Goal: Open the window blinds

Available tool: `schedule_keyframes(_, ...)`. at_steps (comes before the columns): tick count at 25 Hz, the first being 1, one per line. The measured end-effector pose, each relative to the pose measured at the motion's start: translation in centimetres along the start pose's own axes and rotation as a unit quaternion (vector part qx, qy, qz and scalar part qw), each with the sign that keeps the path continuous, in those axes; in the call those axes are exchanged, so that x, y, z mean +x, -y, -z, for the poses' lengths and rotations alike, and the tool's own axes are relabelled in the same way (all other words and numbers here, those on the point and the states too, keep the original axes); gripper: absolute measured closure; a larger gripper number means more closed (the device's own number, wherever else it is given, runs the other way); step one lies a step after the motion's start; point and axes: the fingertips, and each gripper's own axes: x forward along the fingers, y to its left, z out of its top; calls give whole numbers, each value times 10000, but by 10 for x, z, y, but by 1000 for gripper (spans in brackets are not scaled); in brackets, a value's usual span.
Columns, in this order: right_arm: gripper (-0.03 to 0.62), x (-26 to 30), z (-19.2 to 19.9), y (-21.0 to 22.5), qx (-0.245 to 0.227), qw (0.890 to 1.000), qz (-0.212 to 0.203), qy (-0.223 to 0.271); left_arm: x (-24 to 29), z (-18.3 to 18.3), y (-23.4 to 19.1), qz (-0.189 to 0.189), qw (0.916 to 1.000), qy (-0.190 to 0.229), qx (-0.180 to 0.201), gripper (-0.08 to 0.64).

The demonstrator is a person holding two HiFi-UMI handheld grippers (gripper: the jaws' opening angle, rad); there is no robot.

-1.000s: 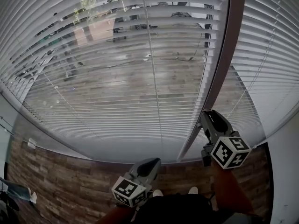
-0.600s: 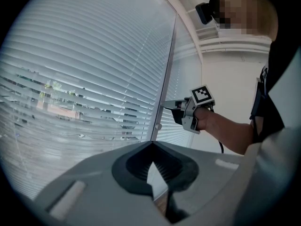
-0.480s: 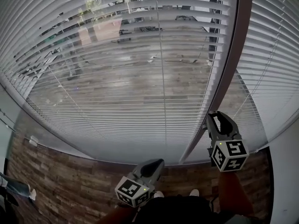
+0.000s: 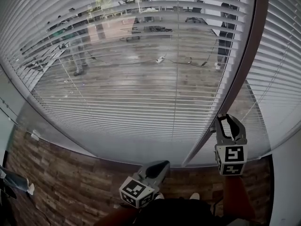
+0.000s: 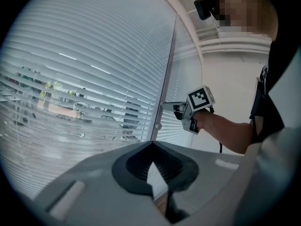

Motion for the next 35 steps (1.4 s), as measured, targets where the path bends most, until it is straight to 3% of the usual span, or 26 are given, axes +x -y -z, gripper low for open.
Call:
schedule_keyframes(4, 440, 5, -4, -14, -120, 9999, 57, -47, -11, 0, -9, 96, 9999, 89, -61, 558)
schedule_keyframes(6, 437, 11, -7, -12, 42, 10000, 16, -35, -7, 0, -13, 95, 9999, 36, -57, 559)
schedule_keyframes(8, 426, 12, -7, -8, 638, 9978, -194, 29, -3, -3, -14, 83, 10000, 35, -33, 558)
schedule_keyframes(12, 428, 7, -8, -6, 1975, 9780, -632, 239, -2, -2, -13, 103, 9999, 12, -10, 558)
schedule_keyframes(21, 419, 10, -9, -4, 2800, 9577, -576, 339, 1, -5, -10, 118, 9999, 46, -32, 559)
schedule_keyframes(30, 439, 14, -6, -3, 2355, 9706, -421, 277, 2, -5, -10, 79, 10000, 30, -52, 558)
schedule_keyframes(35, 440, 13, -7, -5, 1719, 9843, -334, 218, 2, -5, -11, 110, 9999, 54, -4, 558)
